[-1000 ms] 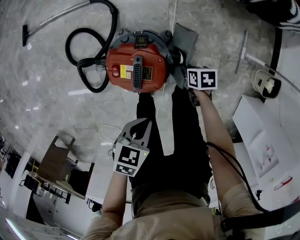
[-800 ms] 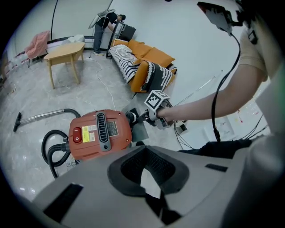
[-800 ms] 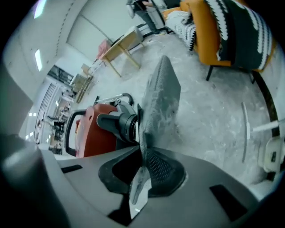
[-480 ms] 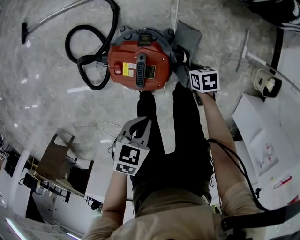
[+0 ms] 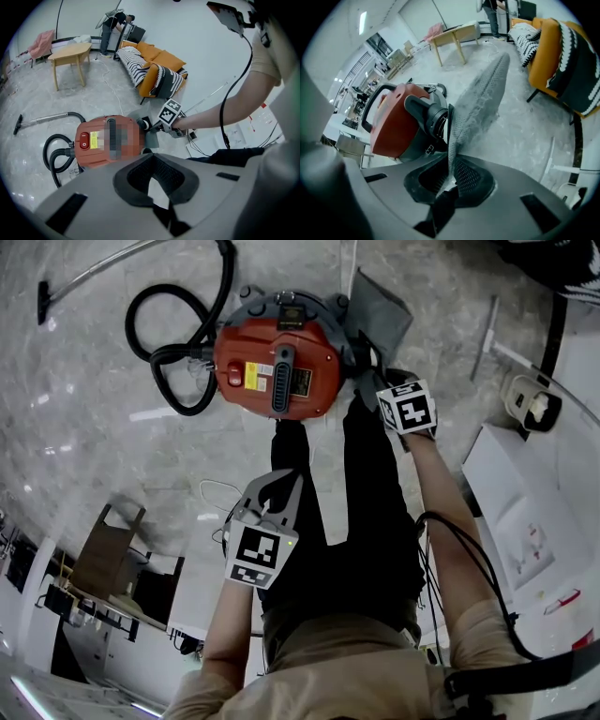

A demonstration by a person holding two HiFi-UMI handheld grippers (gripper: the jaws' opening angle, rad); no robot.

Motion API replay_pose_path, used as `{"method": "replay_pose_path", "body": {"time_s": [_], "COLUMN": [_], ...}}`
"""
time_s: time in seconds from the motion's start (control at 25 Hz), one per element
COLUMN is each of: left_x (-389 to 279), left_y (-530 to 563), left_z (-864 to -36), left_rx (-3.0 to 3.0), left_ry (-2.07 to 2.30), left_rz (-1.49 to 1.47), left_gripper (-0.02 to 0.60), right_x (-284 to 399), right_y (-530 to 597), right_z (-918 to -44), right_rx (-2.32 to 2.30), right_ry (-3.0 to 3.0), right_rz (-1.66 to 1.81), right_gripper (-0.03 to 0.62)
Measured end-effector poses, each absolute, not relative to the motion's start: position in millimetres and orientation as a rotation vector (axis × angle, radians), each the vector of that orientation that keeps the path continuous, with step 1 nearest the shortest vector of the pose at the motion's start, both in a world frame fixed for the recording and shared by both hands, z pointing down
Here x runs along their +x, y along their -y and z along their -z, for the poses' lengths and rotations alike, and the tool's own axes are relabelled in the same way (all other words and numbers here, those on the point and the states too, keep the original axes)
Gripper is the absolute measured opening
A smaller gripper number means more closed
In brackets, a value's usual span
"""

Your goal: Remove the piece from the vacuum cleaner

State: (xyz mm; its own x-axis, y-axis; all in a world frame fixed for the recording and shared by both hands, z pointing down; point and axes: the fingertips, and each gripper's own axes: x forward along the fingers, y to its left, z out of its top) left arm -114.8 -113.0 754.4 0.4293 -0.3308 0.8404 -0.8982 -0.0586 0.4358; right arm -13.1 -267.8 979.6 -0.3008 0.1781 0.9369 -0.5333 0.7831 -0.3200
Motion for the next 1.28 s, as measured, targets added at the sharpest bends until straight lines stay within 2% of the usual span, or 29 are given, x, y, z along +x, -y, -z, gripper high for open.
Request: {"method": "replay_pose_path", "body": {"time_s": [0.16,0.68,1.28], "left_x": [-116.9,-117.5,-112.9], "left_y": [112.9,124.8,108.2], "left_z": [-758.4,-750.0,-751.3], "left_rx": [1.616,1.636,1.599], "left_ry": [1.085,1.084,1.075], "left_rz": [-0.686,-0.678,-0.677], "left_gripper": [0.005,0.005,0.005], "right_x": [-17.3,-9.7,-6.5], "right_y": [269.7,264.9,265.4], "right_z": [-979.2,-988.5,-993.8], "right_rx": [0.328,0.222,0.2], "right_ry": [1.737,1.769,1.774], "right_rz": [-0.811,-0.596,-0.657], "right_gripper": [0.031,0.031,0.031]}}
